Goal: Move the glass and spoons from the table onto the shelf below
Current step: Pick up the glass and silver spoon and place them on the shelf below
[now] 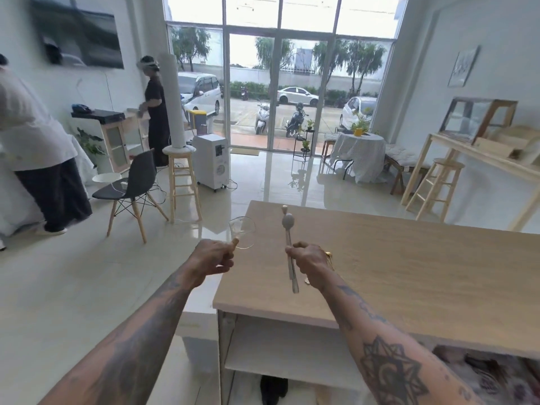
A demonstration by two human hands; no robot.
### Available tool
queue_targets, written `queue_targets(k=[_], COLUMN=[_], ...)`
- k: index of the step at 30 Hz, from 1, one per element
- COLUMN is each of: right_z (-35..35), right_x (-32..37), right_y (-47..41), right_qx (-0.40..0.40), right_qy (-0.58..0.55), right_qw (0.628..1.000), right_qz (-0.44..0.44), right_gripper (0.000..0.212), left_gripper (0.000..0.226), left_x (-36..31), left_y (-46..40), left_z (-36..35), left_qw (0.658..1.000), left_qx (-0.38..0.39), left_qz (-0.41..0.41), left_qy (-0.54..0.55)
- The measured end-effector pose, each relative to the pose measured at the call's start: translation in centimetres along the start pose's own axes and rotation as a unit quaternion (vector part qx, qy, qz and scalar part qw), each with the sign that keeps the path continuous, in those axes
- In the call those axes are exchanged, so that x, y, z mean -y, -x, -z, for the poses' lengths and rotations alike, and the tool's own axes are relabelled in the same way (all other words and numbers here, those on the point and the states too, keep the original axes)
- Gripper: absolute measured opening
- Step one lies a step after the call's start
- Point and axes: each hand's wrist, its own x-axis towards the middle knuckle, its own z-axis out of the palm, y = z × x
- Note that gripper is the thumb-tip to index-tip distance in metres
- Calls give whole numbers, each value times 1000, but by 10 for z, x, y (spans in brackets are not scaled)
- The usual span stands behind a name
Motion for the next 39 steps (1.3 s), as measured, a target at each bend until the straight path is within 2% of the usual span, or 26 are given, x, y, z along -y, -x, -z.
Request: queue_targets(k=[3,7,13,18,23,26,30,36,39], right_z=[2,2,-3,-16,-40,-54,-75,-124,-151], right_x=[-5,-24,-89,-154,-218,-251,-296,-352,-371], right_y=[33,69,108,126,134,119,83,-5,-59], right_qx=[-4,8,36,67,114,125,122,111,112], right_qy=[-16,-35,23,90,67,85,44,-20,-27], right_qw=[1000,999,998,989,974,966,960,950,946], right_qz=[10,-5,-47,-99,-181,-212,-246,-292,-303], right_gripper=[24,9,2,21,21,22,17,24,17], left_gripper=[37,17,20,18,21,20,16,18,26], left_x=[0,16,84,158,230,265,306,355,380], left_y=[26,52,83,100,104,94,59,-29,-78], left_z=[17,26,27,12,-8,-21,-42,-82,-97], left_qw=[1000,1000,998,990,980,974,968,961,954], left_qx=[8,26,42,88,69,51,5,-67,-106], left_qz=[-4,7,53,110,189,219,242,253,259], left_qy=[-10,-4,-5,4,9,33,64,86,109])
